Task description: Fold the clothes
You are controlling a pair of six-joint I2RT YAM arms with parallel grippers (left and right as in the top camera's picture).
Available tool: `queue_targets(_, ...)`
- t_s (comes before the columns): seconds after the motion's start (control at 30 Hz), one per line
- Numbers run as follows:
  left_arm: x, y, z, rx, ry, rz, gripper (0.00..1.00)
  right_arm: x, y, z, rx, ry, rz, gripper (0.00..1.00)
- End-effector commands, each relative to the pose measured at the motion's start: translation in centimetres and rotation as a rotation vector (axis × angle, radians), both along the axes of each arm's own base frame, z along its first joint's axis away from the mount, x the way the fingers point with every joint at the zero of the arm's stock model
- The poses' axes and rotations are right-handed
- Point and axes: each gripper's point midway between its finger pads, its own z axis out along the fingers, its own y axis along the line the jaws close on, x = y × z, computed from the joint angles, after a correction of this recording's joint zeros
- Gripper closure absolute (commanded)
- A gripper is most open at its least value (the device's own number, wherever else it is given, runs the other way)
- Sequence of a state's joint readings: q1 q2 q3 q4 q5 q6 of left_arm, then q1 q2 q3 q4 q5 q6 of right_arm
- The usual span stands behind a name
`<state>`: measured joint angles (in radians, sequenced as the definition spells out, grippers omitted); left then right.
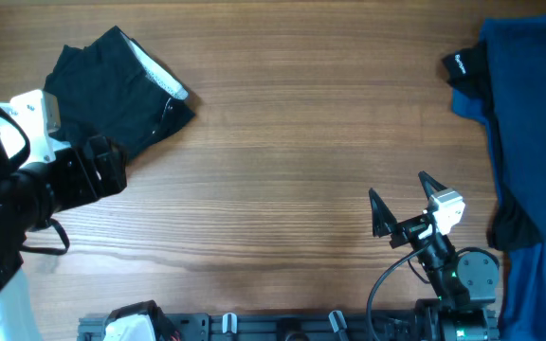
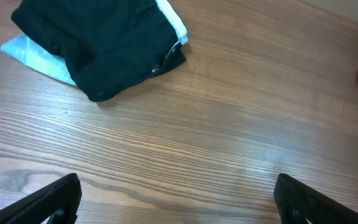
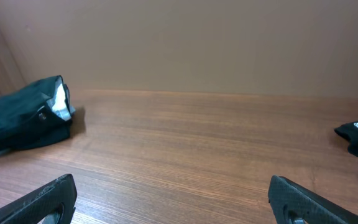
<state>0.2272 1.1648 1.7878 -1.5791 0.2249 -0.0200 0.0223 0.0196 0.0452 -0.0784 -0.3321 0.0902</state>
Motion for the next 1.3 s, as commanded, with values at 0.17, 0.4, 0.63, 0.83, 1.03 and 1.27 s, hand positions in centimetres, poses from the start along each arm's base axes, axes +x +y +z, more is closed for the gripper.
queue_targets(0.17,0.0,0.0,-0.2,0.013,0.007,-0.011,0.00,0.0,0.0,0.3,0.017,-0.006,0.003,0.00)
queue_targets(0.4,0.0,-0.2,-0.1,0.014,0.004,-0.022,0.00,0.0,0.0,0.3,0.017,-0.006,0.003,0.00)
queue_targets(0.63,-1.5,-0.9,1.5,0.109,-0.082,-0.064,0.00,0.0,0.0,0.3,0.017,-0.006,0.003,0.00)
queue_targets(0.83,0.1,-3.2,7.7,0.155,-0.488,-0.167,0.00,0.0,0.0,0.3,0.017,-0.006,0.003,0.00)
queue_targets(1.03,0.3,-3.4,5.2,0.187,-0.659,-0.157,0.00,0.0,0.0,0.3,0.017,-0.006,0.003,0.00)
queue_targets(1.27,0.7,-4.1,-2.8,0.176,-0.721,-0.179,0.00,0.0,0.0,0.3,0.017,-0.006,0.001,0.00)
